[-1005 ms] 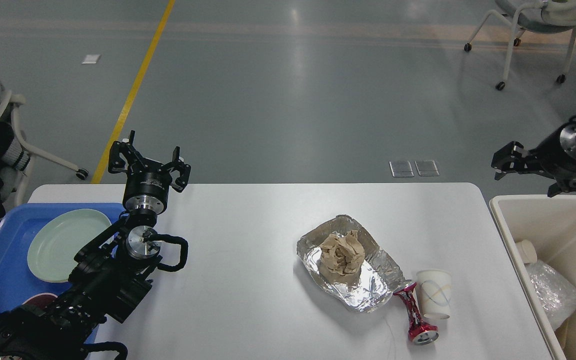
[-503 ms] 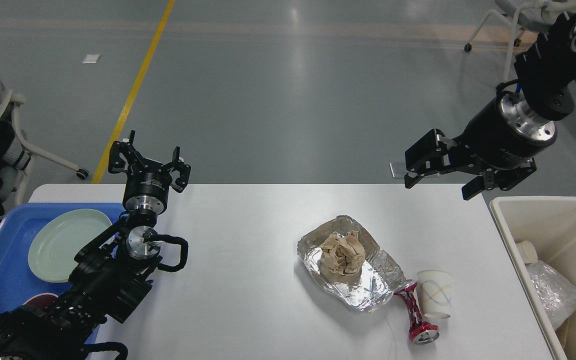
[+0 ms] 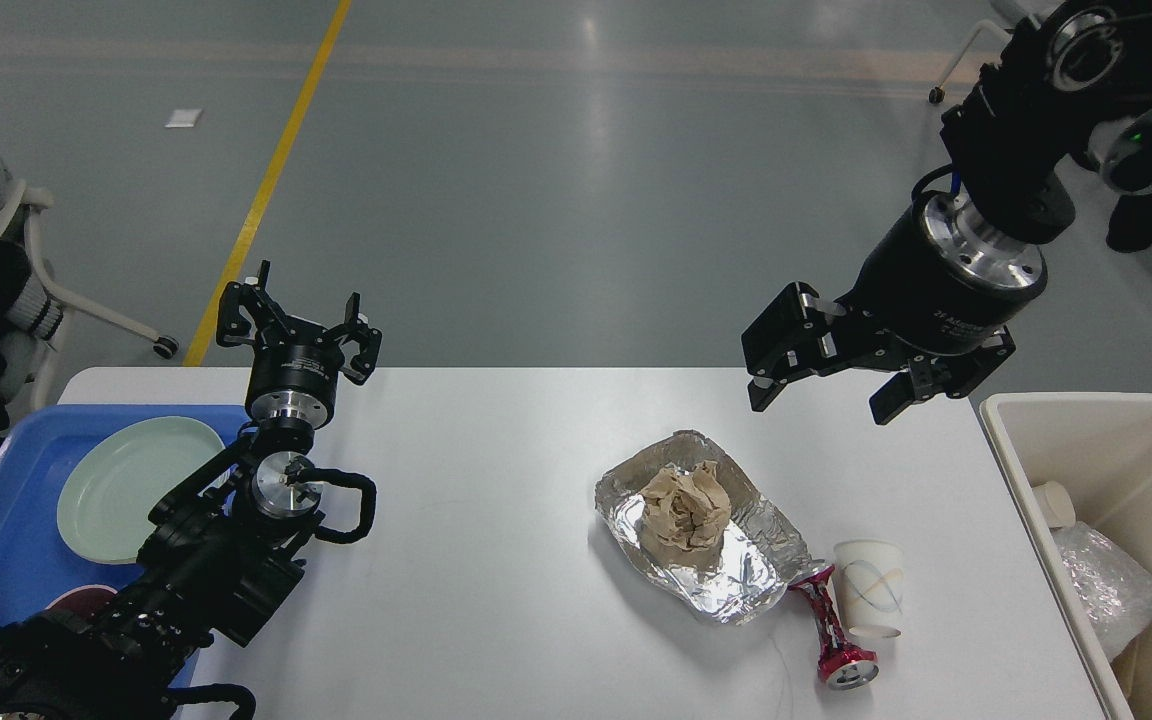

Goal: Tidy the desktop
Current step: 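Bring the right gripper back toward the foil tray of food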

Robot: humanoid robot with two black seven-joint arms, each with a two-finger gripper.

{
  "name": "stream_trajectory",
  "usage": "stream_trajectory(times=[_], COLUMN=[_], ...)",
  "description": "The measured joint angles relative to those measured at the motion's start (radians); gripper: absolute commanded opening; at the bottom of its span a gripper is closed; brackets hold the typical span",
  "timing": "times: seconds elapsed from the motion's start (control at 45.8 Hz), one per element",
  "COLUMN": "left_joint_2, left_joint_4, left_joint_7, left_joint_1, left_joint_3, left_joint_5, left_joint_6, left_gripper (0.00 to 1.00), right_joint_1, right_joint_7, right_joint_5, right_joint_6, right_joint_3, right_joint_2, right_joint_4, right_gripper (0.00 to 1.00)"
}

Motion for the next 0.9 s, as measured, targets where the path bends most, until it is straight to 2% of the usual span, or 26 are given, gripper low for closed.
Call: stream_trajectory(times=[0.175,0.306,0.503,0.634,0.896], left_joint_2=[0.0,0.0,0.0,0.0,0.0], left_joint_4=[0.0,0.0,0.0,0.0,0.0], left_joint_7=[0.0,0.0,0.0,0.0,0.0], left_joint_1=[0.0,0.0,0.0,0.0,0.0], left_joint_3=[0.0,0.0,0.0,0.0,0.0], left_joint_5=[0.0,0.0,0.0,0.0,0.0], left_joint_6=[0.0,0.0,0.0,0.0,0.0], left_gripper=[1.0,1.0,1.0,1.0,1.0], right_joint_1=[-0.156,-0.259,-0.386,-0.488,-0.673], right_joint_7=[-0.001,0.0,0.002,0.005,0.011], right_joint_5=[-0.098,-0.16,-0.194,-0.195,-0.206], right_joint_6=[-0.017,-0.03,-0.115,-0.175,-0.358], right_joint_3=[-0.029,-0.03,-0.003,0.044,0.081], right_joint_2=[-0.007,-0.034,-0.027,0.029,0.175], right_joint_4=[-0.117,-0.144,-0.194,-0.282,-0.437], right_gripper=[1.0,1.0,1.0,0.98,0.96])
